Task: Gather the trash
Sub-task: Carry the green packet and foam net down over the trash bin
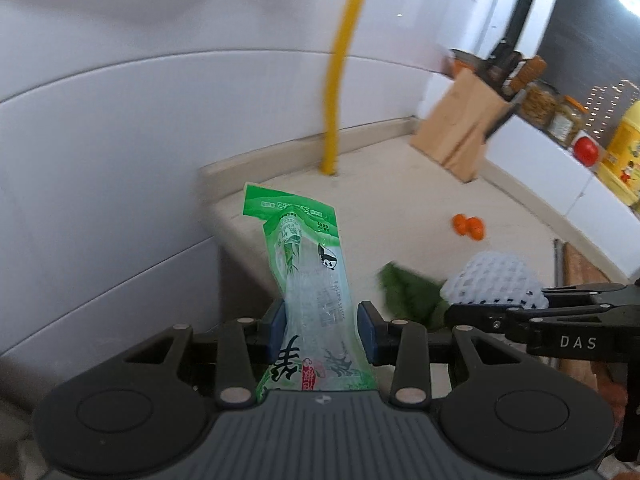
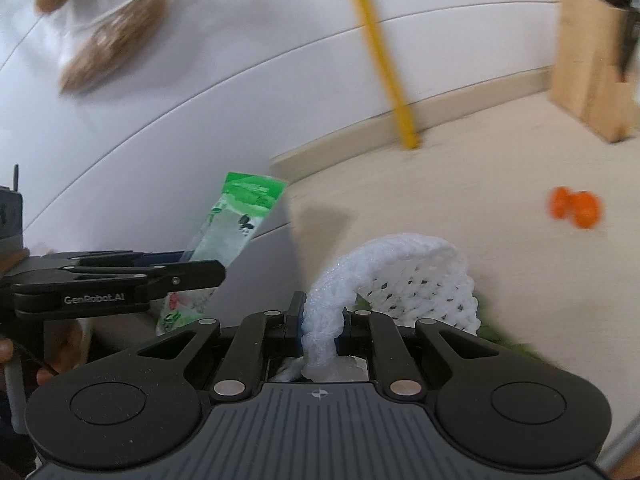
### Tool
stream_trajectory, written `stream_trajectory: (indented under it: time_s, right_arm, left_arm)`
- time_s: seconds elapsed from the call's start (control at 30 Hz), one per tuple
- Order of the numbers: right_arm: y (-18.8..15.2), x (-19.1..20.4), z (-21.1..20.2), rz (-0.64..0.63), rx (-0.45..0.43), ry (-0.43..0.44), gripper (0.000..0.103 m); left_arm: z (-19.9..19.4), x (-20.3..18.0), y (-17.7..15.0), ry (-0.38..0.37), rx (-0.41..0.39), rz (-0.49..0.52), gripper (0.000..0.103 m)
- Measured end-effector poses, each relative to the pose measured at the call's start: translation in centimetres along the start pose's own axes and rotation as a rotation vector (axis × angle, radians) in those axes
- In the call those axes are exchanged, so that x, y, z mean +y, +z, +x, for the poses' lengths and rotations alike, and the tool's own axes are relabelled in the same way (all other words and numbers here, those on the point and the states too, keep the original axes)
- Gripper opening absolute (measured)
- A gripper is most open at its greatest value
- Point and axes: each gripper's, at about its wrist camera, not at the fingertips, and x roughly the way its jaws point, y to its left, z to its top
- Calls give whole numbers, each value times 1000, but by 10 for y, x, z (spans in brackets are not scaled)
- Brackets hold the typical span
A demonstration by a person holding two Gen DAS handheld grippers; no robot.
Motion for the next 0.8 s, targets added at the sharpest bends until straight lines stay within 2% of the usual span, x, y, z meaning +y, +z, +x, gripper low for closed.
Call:
stream_trajectory:
  time_s: [0.3, 0.63, 0.8]
  right_arm:
    - [-15, 63, 68, -91, 139, 85, 16]
    - [-27, 80, 130, -101, 263, 85, 16]
    - [-31, 84, 155, -105, 310, 89, 16]
  left_arm:
    - [-6, 52, -35, 95, 60, -88, 34]
    - [25, 84, -61, 171, 146, -174, 34]
    - [36, 88, -61, 190, 176, -172, 34]
